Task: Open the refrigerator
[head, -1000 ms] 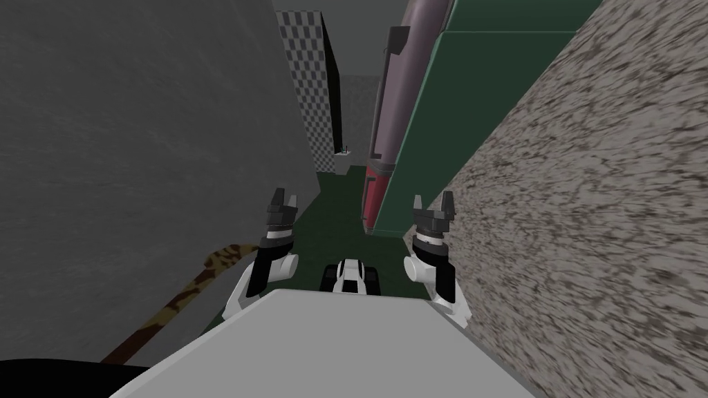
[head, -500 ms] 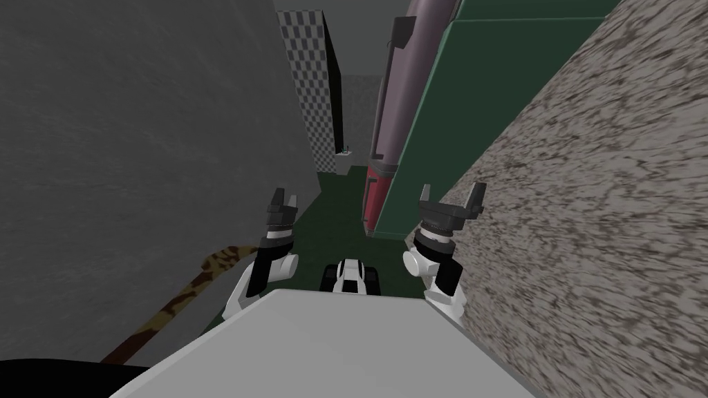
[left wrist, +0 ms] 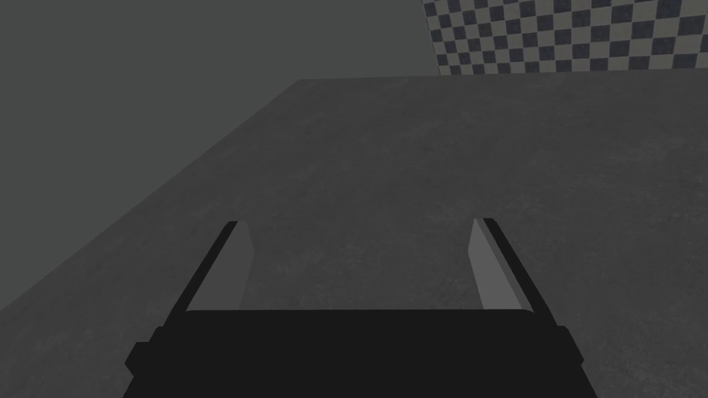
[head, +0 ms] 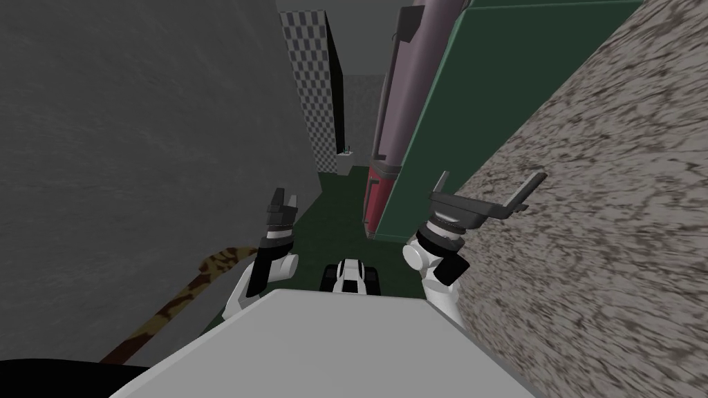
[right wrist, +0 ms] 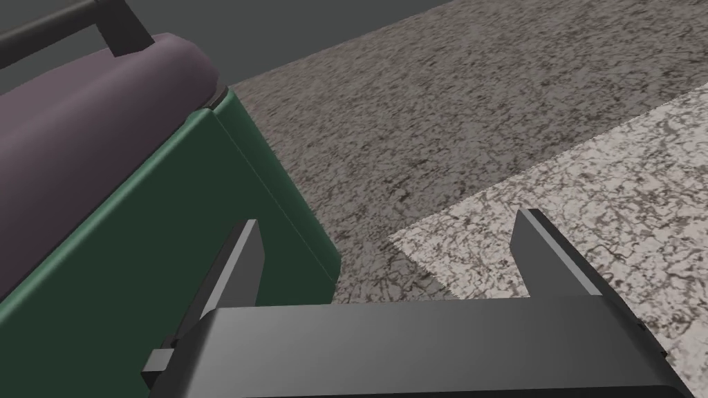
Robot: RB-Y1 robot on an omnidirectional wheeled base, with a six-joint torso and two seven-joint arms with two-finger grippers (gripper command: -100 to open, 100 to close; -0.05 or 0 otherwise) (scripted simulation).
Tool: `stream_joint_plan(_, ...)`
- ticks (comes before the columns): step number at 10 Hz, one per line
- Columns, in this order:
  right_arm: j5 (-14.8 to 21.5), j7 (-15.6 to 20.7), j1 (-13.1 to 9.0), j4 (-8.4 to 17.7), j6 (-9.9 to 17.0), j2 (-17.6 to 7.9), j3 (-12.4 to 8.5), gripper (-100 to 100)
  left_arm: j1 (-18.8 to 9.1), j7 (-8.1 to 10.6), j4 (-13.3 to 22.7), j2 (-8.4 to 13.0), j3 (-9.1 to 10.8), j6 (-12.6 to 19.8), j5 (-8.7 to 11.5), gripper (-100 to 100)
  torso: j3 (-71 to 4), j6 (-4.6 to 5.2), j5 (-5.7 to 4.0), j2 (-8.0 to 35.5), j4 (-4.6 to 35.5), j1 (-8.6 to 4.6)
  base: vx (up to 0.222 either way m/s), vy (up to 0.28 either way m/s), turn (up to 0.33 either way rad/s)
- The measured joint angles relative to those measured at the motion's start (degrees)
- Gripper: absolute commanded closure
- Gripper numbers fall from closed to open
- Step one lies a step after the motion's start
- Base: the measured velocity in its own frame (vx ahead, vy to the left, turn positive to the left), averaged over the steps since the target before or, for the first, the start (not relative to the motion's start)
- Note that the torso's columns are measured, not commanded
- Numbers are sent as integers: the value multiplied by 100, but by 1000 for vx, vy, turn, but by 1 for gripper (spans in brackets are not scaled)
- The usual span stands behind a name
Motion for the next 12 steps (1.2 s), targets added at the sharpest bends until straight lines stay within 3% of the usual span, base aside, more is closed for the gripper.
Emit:
stream_joint_plan(2, -286, -40, -47, -66, -135, -18, 51, -100, 0, 0, 0, 0, 0, 0, 0, 0, 7, 2, 1, 13, 3, 2, 44, 1, 17)
stream_joint_plan(5, -792, -116, -431, -159, -431, -52, 179, -100, 0, 0, 0, 0, 0, 0, 0, 0, -4, 0, 0, -7, -2, 0, 72, 0, 31)
stream_joint_plan(10, -1583, -254, -769, -244, -781, -109, 237, -100, 0, 0, 0, 0, 0, 0, 0, 0, 6, 2, 0, 11, 2, 1, 48, -5, 24)
stream_joint_plan(12, -1940, -326, -1023, -253, -977, -127, 284, -100, 0, 0, 0, 0, 0, 0, 0, 0, -4, 2, 0, -4, -2, 1, 50, -2, 14)
